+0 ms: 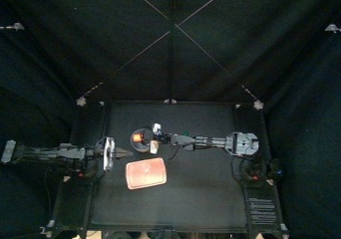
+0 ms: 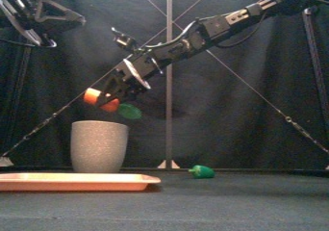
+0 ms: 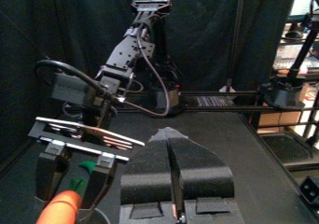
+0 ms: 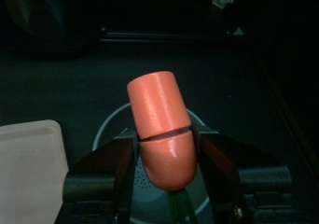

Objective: Pick the carrot then place it in the grey bowl
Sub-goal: Drop carrot in the grey bowl and return to neutral

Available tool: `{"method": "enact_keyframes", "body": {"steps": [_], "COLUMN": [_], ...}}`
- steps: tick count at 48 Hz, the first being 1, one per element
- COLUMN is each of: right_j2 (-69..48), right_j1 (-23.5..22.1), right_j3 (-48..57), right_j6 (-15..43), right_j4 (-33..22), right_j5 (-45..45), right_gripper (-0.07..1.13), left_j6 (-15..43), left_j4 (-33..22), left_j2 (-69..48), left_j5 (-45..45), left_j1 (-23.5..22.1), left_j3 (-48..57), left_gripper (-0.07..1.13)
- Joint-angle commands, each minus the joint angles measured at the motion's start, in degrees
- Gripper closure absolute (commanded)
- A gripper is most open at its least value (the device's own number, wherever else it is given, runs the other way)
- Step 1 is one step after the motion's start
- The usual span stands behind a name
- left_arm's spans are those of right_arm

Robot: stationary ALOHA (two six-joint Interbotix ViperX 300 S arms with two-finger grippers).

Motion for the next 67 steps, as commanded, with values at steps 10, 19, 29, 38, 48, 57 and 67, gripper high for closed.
{"method": "enact_keyframes", "body": {"steps": [10,19,29,38,48,57,67], "right_j2": [-1.8,-4.1,-14.6,-26.7,-37.7,-48.0,-62.2], "right_j1": [-0.4,-0.5,-0.4,1.1,4.4,7.6,9.6], "right_j3": [-0.9,0.1,9.0,21.7,34.3,43.2,51.5], "right_j6": [0.1,0.1,0.2,0.2,0.2,0.2,0.2], "right_j4": [0.3,0.1,0.9,1.7,1.7,1.8,2.1], "right_j5": [0.2,1.8,2.1,-3.7,-7.8,-9.8,-13.6], "right_gripper": [0.15,0.15,0.15,0.15,0.15,0.15,0.15], "left_j6": [0.0,0.0,0.1,0.1,0.1,0.1,0.1], "left_j4": [0.2,0.2,0.2,0.3,0.5,0.6,0.6], "left_j2": [0.1,0.1,0.0,-0.4,-1.5,-1.7,-1.8], "left_j5": [-0.2,-0.3,-0.3,-0.2,-0.3,-0.3,-0.3], "left_j1": [0.1,0.1,0.2,0.3,0.6,0.9,1.0], "left_j3": [-0.8,-0.7,-0.6,-0.6,-0.5,-0.4,-0.1], "left_gripper": [1.10,1.10,1.10,1.10,1.10,1.10,1.10]}}
